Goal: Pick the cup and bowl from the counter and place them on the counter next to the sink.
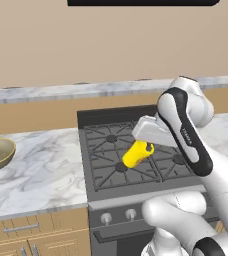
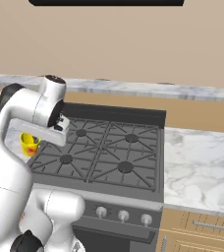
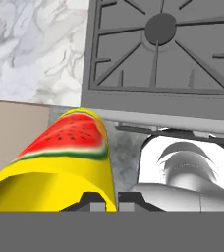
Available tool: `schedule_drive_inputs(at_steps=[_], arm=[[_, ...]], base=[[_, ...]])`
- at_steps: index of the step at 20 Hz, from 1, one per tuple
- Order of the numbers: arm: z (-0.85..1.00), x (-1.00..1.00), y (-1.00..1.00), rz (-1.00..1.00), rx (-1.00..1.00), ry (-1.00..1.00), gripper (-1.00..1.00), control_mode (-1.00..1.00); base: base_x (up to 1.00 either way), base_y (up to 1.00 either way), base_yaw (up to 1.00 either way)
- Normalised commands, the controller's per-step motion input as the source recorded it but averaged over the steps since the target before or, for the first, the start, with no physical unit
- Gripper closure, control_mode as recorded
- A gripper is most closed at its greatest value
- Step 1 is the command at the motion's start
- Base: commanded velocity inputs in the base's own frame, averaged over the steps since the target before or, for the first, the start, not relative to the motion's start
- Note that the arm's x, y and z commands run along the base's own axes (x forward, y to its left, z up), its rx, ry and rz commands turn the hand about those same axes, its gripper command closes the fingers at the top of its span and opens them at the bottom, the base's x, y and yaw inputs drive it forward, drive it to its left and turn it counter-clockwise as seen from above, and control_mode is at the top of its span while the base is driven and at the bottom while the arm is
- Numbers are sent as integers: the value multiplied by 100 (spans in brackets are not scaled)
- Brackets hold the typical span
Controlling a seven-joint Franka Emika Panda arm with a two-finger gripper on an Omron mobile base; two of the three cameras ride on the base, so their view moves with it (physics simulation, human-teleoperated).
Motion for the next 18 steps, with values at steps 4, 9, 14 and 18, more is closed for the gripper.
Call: schedule_drive_inputs(at_steps=[4,9,14,18], arm=[[0,-4,-15,0,-6,20,100,-100],[0,0,-11,0,-4,13,100,-100],[0,0,0,0,0,0,100,-100],[0,0,0,0,0,0,100,-100]], base=[[0,0,0],[0,0,0],[0,0,0],[0,0,0]])
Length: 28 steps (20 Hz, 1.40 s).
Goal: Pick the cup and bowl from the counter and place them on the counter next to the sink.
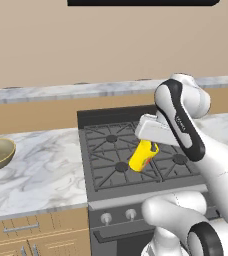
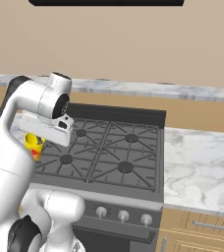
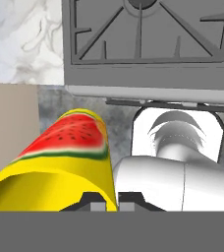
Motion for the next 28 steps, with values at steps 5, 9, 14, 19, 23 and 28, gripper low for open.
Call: schedule_drive_inputs(at_steps=[5,9,14,19,23,28], arm=[[0,0,0,0,0,0,100,100],[0,0,0,0,0,0,100,100],[0,0,0,0,0,0,100,100],[0,0,0,0,0,0,100,100],[0,0,0,0,0,0,100,100],[0,0,0,0,0,0,100,100]], base=[[-6,0,0],[-82,0,0],[-100,0,0],[-22,0,8],[-22,0,53],[-21,8,73]])
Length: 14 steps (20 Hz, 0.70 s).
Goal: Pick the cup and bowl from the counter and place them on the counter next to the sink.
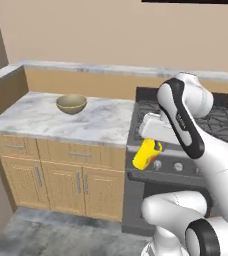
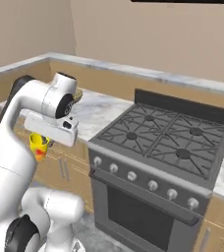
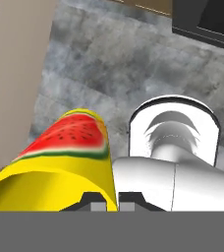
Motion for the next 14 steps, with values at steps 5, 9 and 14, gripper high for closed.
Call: schedule_drive_inputs(at_steps=[5,9,14], arm=[[0,0,0,0,0,0,100,100],[0,0,0,0,0,0,100,100],[0,0,0,0,0,0,100,100]], base=[[-18,19,74],[-11,26,71],[-11,25,69]])
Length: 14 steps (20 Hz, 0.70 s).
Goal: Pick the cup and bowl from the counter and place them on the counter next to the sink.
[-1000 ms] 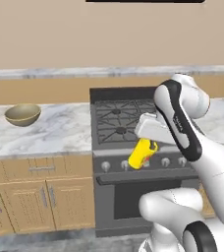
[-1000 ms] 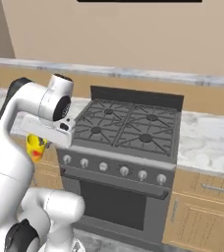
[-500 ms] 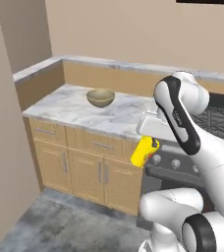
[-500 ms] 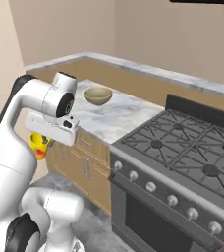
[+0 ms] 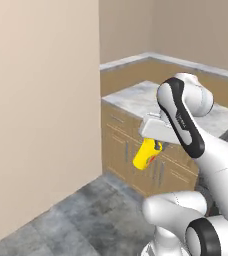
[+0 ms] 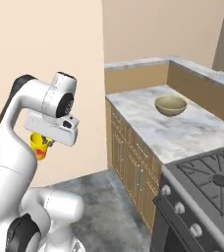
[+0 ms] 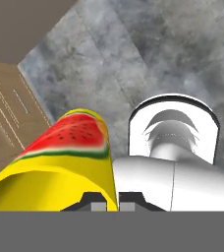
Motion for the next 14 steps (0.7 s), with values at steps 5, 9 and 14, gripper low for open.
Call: schedule_drive_inputs(at_steps=[5,9,14], arm=[[0,0,0,0,0,0,100,100],[0,0,0,0,0,0,100,100],[0,0,0,0,0,0,100,100]], base=[[-11,22,71],[-11,21,72],[-13,20,72]])
